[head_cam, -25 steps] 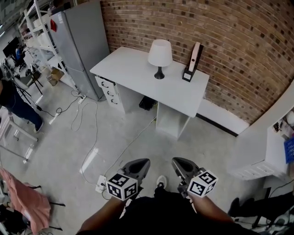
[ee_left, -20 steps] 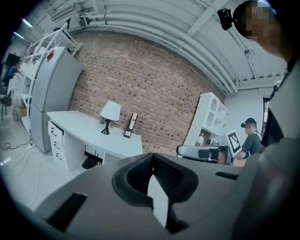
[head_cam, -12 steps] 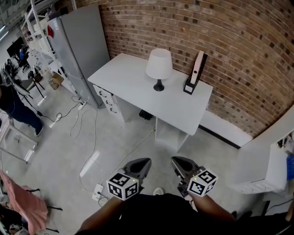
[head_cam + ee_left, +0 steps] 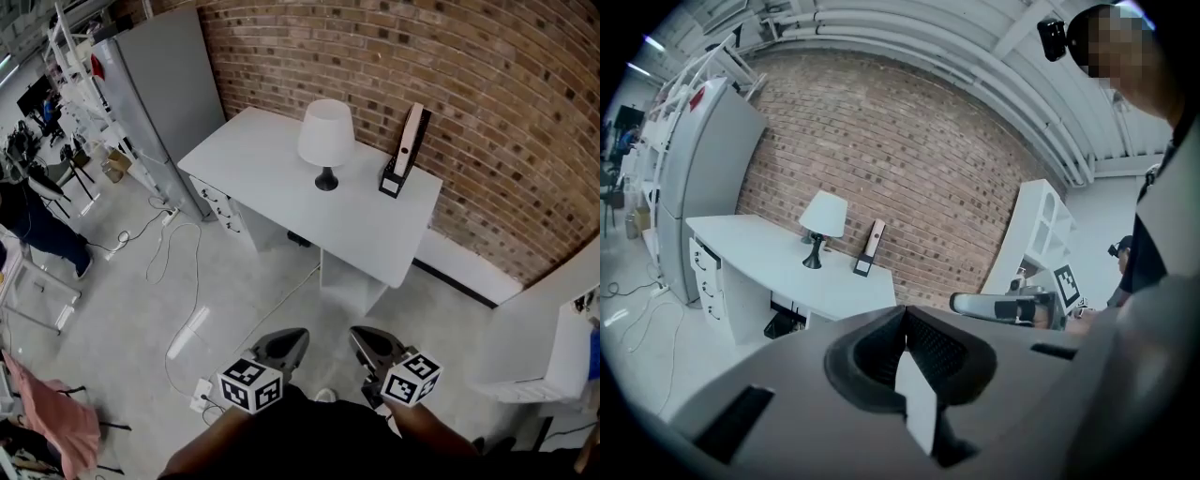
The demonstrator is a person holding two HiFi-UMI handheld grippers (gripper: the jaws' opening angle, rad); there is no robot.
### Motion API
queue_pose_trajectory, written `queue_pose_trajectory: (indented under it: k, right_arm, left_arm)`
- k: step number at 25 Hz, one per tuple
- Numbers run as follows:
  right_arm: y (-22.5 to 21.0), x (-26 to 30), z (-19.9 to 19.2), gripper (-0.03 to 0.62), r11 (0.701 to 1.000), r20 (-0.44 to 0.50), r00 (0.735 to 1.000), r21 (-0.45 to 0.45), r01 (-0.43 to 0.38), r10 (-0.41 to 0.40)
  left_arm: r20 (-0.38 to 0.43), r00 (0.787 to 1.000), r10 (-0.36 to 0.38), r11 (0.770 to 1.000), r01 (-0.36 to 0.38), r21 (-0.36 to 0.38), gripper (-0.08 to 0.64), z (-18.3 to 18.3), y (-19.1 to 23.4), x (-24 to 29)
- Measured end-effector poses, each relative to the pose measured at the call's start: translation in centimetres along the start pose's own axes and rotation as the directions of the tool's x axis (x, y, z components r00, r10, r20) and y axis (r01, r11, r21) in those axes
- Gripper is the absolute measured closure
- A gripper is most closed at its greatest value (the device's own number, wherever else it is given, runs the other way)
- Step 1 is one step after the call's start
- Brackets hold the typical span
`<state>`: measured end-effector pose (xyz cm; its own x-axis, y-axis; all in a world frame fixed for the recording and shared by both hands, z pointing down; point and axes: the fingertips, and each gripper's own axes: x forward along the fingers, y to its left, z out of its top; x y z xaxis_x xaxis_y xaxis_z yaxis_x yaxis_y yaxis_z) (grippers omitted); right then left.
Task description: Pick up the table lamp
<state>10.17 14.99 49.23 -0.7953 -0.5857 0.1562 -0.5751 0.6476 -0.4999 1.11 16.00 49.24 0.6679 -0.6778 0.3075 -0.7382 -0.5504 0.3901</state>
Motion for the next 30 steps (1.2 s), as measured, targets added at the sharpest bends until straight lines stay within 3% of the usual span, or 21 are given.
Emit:
queue_pose_trajectory:
  k: [7,14,18,26,30]
  right_arm:
    - [-2.6,2.5,1.4,0.589,1.000,0.004,1.000,-0.013,-0.001,0.001]
    - [-7.1,6.8,3.7,0.589,0.999,0.010,0.999,-0.025,0.044,-0.044]
    - [-10.1,10.8,6.1,0.589,0.997,0.011,0.997,-0.029,0.074,-0.074]
    - [-14.5,21.2,12.9,0.588,0.991,0.048,0.991,-0.035,0.127,-0.126]
    - [-17.0,25.2,14.9,0.588,0.985,0.061,0.984,-0.025,0.172,-0.170]
  left_arm:
    - [-0.022,1.000,0.010,1.000,-0.011,-0.024,0.557,0.0,3.0,2.4]
    - [0.004,0.999,-0.036,0.999,0.036,-0.025,0.557,3.6,7.7,7.4]
    - [0.016,0.998,-0.061,0.998,0.062,-0.028,0.557,6.7,11.6,10.7]
    - [-0.013,0.993,-0.117,0.988,0.117,0.096,0.557,15.5,20.8,16.0]
    - [-0.004,0.989,-0.150,0.984,0.149,0.099,0.557,19.3,25.6,19.2]
